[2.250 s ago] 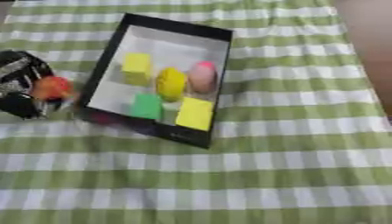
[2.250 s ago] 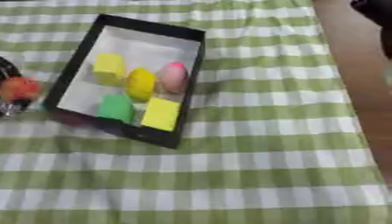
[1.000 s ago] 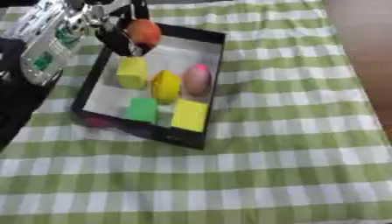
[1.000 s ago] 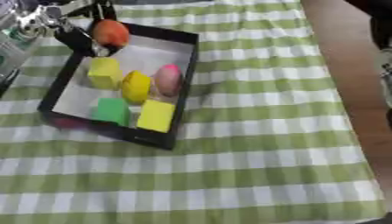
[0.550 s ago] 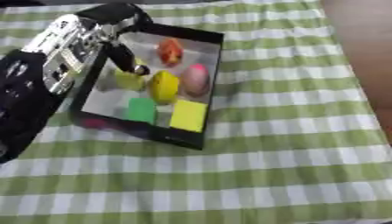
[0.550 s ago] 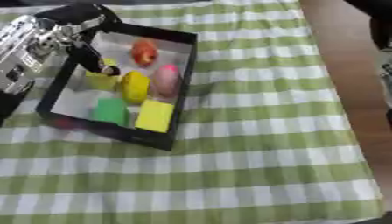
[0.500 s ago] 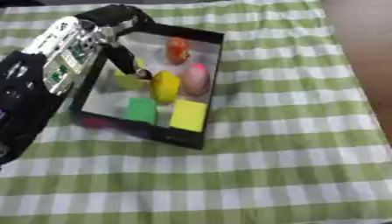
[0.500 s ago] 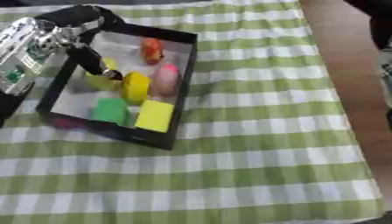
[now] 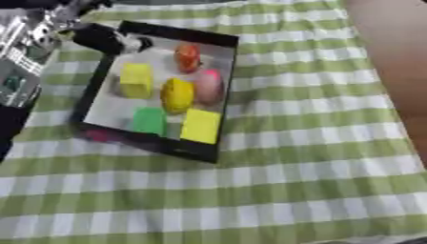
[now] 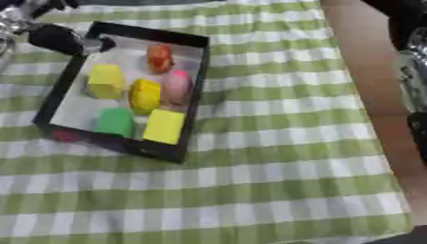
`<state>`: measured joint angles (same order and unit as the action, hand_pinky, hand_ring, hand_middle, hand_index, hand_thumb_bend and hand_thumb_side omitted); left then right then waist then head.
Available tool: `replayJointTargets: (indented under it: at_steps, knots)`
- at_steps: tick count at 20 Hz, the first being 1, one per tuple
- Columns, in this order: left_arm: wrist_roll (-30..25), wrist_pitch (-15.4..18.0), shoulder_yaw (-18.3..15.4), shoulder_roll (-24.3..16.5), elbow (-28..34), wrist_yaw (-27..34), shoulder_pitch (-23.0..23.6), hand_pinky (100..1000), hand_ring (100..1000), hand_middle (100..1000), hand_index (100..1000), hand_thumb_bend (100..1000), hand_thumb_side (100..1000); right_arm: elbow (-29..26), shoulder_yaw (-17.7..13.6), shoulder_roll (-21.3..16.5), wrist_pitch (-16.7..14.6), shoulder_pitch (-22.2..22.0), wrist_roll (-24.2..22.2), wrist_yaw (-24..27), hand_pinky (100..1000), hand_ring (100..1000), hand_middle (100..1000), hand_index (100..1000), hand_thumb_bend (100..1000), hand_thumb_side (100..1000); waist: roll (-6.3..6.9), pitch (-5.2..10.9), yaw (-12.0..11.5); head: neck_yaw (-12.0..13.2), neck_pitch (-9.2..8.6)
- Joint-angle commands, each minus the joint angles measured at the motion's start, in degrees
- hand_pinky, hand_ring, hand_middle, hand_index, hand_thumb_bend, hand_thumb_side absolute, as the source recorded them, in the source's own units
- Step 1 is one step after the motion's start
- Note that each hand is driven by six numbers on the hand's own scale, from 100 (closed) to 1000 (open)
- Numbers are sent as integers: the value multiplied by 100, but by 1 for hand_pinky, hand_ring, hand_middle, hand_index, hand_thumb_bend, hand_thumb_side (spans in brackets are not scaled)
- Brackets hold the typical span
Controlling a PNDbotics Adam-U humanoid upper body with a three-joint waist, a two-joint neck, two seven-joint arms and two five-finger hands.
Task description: Pick up objects on the table and place them in the box.
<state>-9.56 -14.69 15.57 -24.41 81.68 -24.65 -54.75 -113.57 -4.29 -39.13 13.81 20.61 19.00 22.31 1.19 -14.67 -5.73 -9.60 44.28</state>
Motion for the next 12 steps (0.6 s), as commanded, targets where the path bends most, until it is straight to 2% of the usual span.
replayJointTargets:
  at_steps: [1,6,10,12]
  knots:
    - [838,-212,-591,-278,955,1094,215,716,715,728,836,463,436,-102,-102,-117,-22,31,40,17,914,793,675,770,448,268,-97,162,-22,-58,-16]
    - [1900,-179,-1147,-545,1985,2215,1161,706,708,725,832,444,455,-102,-132,-86,-46,23,72,19,913,793,675,769,450,267,-137,131,-72,-125,-16]
    - [2567,-35,-1519,-690,2353,2699,1864,702,703,723,826,429,461,-102,-155,-70,-71,16,96,11,913,792,675,769,449,267,-181,118,-97,-199,-16]
    - [2851,74,-1652,-734,2454,2826,2156,700,701,718,816,387,438,-102,-162,-54,-77,8,106,-9,913,792,675,769,450,267,-204,114,-106,-223,-16]
